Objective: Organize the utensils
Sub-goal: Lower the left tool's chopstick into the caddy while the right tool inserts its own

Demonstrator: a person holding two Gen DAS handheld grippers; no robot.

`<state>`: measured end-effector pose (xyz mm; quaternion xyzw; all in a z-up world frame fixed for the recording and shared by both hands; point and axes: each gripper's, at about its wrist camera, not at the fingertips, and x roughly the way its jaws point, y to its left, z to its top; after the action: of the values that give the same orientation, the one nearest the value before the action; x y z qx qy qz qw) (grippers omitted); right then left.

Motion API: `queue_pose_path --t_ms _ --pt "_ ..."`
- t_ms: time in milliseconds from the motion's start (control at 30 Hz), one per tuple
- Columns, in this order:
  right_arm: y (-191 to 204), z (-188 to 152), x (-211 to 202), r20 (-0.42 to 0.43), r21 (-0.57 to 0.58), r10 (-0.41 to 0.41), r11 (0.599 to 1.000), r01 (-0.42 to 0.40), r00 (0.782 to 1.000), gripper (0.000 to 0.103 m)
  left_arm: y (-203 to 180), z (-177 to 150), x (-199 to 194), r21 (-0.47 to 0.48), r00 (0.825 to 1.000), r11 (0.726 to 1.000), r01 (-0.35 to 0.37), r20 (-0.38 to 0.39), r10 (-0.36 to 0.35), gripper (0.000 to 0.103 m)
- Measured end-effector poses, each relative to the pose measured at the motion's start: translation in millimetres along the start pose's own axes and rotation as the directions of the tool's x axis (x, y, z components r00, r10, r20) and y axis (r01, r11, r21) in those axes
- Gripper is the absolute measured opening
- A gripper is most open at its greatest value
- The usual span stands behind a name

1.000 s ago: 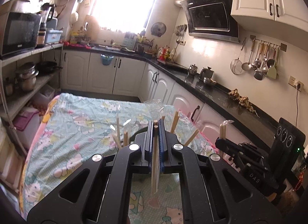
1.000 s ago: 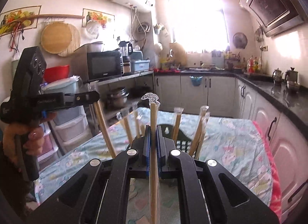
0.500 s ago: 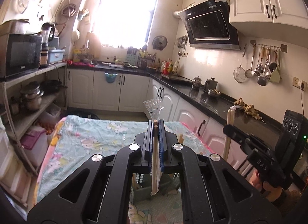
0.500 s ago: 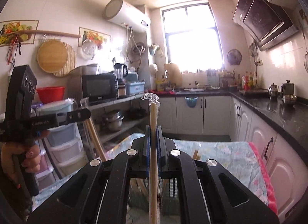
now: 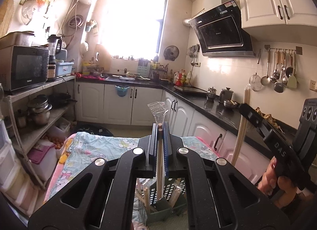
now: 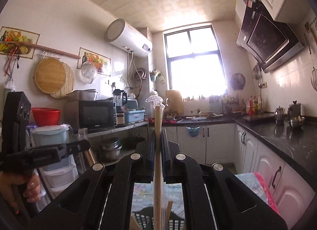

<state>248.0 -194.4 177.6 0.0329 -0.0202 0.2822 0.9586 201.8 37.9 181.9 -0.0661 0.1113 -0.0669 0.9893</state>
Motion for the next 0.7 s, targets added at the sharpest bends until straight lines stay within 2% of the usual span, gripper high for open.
queue_pose_path --t_ms 267,700 --pt "-8.3 -14.9 28.2 -0.001 0.012 -0.045 0.999 0.045 0.999 0.006 -4.6 -19.3 16.9 0.035 1.000 0.999 -0.028 -0.006 0.028 0.003" --pt "-9.7 -66.1 63.3 -0.083 -0.009 -0.125 0.992 0.125 0.989 0.006 -2.1 -47.6 39.3 0.046 0.999 0.998 -0.034 -0.040 0.035 0.003"
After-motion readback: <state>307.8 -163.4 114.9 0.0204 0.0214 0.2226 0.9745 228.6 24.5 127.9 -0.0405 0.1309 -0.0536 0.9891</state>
